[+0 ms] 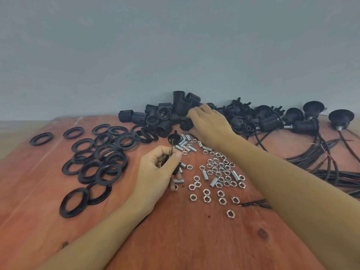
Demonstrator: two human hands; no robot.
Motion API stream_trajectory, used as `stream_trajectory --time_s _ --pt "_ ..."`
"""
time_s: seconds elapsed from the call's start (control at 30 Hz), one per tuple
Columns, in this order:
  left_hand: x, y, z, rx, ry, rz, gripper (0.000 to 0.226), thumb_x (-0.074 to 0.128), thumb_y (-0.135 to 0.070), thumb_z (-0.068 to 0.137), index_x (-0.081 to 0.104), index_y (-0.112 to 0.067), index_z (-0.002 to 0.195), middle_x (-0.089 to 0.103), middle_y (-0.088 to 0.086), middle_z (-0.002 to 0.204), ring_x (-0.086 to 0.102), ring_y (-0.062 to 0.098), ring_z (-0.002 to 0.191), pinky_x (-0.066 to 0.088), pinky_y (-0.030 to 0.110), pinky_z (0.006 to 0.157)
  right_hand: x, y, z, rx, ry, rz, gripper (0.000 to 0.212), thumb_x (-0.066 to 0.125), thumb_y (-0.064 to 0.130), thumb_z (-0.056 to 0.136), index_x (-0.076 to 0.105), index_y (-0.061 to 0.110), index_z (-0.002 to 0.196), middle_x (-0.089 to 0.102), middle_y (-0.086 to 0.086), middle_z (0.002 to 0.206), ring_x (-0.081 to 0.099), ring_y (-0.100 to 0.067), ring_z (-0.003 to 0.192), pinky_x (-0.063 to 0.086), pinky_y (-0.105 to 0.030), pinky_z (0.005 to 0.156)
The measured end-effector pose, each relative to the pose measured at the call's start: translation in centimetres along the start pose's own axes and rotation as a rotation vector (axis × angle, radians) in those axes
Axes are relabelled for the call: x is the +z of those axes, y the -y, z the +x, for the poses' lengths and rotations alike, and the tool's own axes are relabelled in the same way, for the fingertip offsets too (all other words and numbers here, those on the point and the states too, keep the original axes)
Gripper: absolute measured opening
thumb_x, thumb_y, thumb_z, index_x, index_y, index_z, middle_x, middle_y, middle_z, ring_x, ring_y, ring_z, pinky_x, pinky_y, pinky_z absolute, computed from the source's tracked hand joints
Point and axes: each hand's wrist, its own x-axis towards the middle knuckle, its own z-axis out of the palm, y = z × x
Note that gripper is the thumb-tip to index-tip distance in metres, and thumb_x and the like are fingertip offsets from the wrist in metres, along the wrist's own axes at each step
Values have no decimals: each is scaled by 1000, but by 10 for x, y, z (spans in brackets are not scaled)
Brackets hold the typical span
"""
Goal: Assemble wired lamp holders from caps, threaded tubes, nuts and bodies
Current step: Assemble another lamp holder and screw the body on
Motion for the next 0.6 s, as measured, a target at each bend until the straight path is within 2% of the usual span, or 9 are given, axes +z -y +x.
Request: stream_trajectory --time_s 0.07,0.13,0.17,0.23,0.3,0.4,0.5,0.6 --pt "0 0 0 4 -4 -1 21 63 -16 94 68 -23 75 60 5 54 47 24 43 39 21 37 -7 1 -9 19 -159 220 40 62 29 95 52 5 126 54 -7 136 44 -26 127 44 -34 96" --pt "-1 0 0 17 -12 -1 20 62 -16 94 67 -22 75 60 4 53 47 21 41 40 21 37 -18 9 -22 59 -251 470 50 66 31 91 50 6 132 55 -4 136 47 -15 125 44 -24 92" --pt "-1 0 0 27 -16 1 20 62 -16 94 67 -21 76 60 5 53 46 20 39 40 21 37 -24 14 -30 92 -279 574 52 68 34 90 50 11 133 56 1 135 49 -5 117 44 -16 88" --pt "-2 0 0 50 -24 1 19 62 -16 94 68 -22 76 61 6 53 47 22 40 40 22 38 -34 25 -48 187 -334 778 46 71 39 86 53 21 125 59 16 127 53 8 98 44 -8 80" --pt "-2 0 0 72 -20 3 18 63 -17 93 69 -22 77 61 6 54 48 25 44 41 23 38 -45 36 -64 338 -401 1050 39 75 34 84 54 29 117 64 23 113 63 3 93 51 -12 77" --pt "0 -1 -2 80 -14 22 12 65 -17 92 71 -19 82 65 8 59 52 25 47 43 24 38 -58 45 -79 562 -449 1448 37 72 22 88 57 24 122 72 2 102 72 -11 90 57 -23 76" --pt "4 -3 -4 104 -20 58 9 65 -18 91 71 -14 86 66 15 70 54 17 47 46 22 41 -67 49 -87 697 -362 1781 20 62 17 95 65 14 115 74 -14 97 74 -25 80 59 -28 65" --pt "5 -6 -5 147 -38 80 7 67 -15 90 72 -13 85 61 2 66 51 9 43 44 17 41 -71 55 -91 838 -211 2076 23 58 24 96 70 4 98 74 -18 94 73 -30 78 57 -25 56"
